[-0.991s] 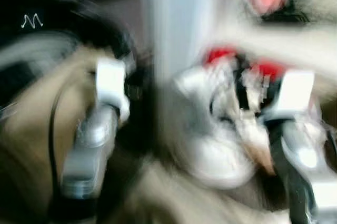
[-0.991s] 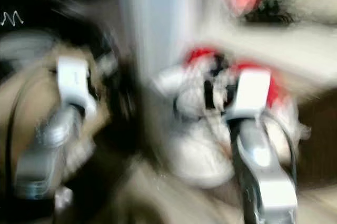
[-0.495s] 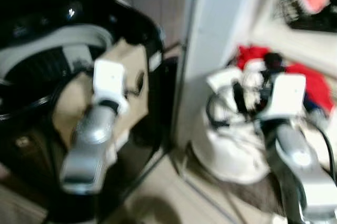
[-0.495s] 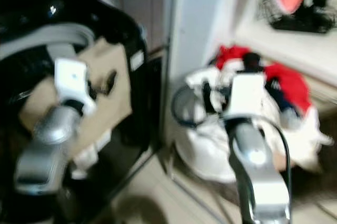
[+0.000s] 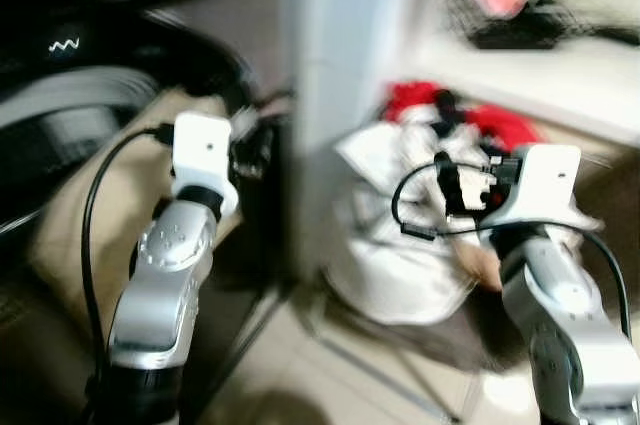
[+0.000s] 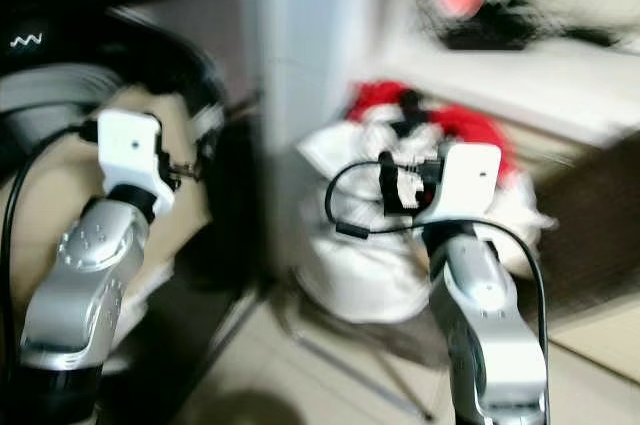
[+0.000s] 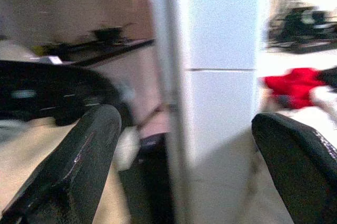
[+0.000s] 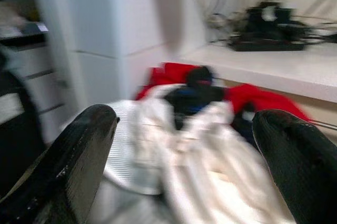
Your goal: Clothes washing
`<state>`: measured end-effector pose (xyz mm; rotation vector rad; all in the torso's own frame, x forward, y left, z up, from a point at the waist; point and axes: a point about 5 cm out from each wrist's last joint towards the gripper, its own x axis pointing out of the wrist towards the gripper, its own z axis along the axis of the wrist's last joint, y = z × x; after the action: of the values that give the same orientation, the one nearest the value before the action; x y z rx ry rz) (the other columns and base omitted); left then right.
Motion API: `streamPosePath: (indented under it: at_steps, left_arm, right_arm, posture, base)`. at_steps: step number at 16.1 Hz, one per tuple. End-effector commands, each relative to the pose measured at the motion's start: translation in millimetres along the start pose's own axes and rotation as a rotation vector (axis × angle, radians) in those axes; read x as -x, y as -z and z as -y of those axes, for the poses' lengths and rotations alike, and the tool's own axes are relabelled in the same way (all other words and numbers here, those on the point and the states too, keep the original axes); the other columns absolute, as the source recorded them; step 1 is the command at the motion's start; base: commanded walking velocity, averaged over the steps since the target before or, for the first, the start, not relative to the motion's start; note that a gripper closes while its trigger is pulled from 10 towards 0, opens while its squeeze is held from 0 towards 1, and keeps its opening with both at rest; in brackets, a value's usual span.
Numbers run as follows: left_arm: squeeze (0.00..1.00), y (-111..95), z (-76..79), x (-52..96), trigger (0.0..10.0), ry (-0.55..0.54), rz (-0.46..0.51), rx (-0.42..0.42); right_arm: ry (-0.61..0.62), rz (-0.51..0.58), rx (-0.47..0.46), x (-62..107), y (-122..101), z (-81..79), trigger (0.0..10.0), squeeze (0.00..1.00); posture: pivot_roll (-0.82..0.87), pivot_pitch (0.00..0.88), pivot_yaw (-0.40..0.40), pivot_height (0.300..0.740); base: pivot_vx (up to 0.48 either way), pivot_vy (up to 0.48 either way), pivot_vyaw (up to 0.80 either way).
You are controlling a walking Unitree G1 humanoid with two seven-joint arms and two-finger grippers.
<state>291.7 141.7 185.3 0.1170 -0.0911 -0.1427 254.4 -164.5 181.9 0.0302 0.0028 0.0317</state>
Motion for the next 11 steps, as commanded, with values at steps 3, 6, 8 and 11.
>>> streamPosePath:
  at_steps: [3,6,8,11]
  left_arm:
    - [0.00,-7.4,4.0,-2.1,10.0,0.016,0.030,0.005]
    - [0.00,-6.8,0.3,0.6,10.0,-0.004,0.027,0.005]
    - [0.00,-6.7,-1.2,2.7,10.0,-0.012,0.027,0.003]
    - [0.00,-9.3,-5.6,4.5,10.0,-0.029,0.034,-0.005]
  right_arm:
    - [-0.018,0.033,0.035,-6.1,-7.0,-0.6,10.0,0.00]
    - [-0.088,0.030,0.106,-8.2,-8.0,-7.8,10.0,0.00]
    - [-0.128,0.037,0.106,-8.9,-8.7,-12.2,10.0,0.00]
    - [-0.149,0.065,0.074,-9.1,-10.8,-17.5,10.0,0.00]
  posture:
    - [-0.08,0.000,-0.027,0.740]
    - [-0.08,0.000,-0.033,0.740]
    - [-0.07,0.000,-0.037,0.740]
    - [-0.06,0.000,-0.041,0.740]
  base:
    - [0.335,0.000,0.00]
    - [0.342,0.000,0.53]
    - [0.341,0.000,0.80]
    - [0.340,0.000,0.53]
